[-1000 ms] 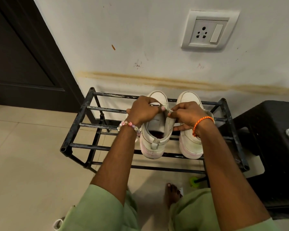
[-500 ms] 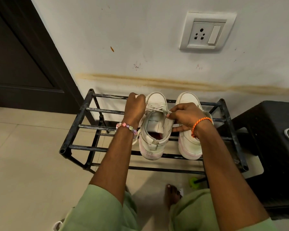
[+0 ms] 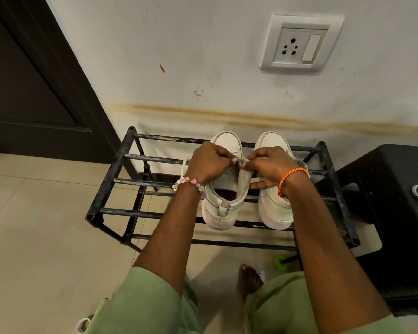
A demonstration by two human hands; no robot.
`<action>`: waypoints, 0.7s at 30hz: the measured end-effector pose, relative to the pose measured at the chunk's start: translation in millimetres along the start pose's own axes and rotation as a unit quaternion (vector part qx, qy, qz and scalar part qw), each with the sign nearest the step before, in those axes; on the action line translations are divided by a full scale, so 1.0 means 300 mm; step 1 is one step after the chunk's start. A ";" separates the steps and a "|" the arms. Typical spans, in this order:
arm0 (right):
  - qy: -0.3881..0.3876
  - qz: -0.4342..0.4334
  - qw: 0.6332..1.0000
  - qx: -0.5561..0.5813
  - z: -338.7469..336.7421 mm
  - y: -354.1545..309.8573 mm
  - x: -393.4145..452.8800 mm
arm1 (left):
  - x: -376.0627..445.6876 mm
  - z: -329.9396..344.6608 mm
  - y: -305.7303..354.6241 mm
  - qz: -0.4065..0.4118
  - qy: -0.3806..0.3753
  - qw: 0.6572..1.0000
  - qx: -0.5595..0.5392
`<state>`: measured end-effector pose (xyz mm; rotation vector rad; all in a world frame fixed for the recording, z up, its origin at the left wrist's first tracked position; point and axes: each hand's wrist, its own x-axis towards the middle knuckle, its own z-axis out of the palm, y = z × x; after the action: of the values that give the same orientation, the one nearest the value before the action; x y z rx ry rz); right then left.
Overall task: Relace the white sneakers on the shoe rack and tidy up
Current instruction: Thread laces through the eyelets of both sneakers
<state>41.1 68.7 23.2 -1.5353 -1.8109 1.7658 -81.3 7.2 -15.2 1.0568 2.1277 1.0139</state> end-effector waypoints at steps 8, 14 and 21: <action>-0.005 0.000 1.000 0.010 -0.005 0.007 0.001 | -0.011 -0.089 0.040 -0.073 -0.013 0.935 -0.348; -0.007 0.000 1.000 0.012 -0.003 0.004 0.000 | -0.017 -0.118 0.018 -0.119 -0.054 0.845 -0.518; -0.001 -0.003 1.000 0.005 -0.002 0.012 0.014 | 0.006 -0.108 -0.028 -0.195 0.181 0.937 -0.226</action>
<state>41.5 71.4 18.4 -1.5247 -1.8023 1.7715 -109.5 -7.1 -3.8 0.2232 2.1041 1.4763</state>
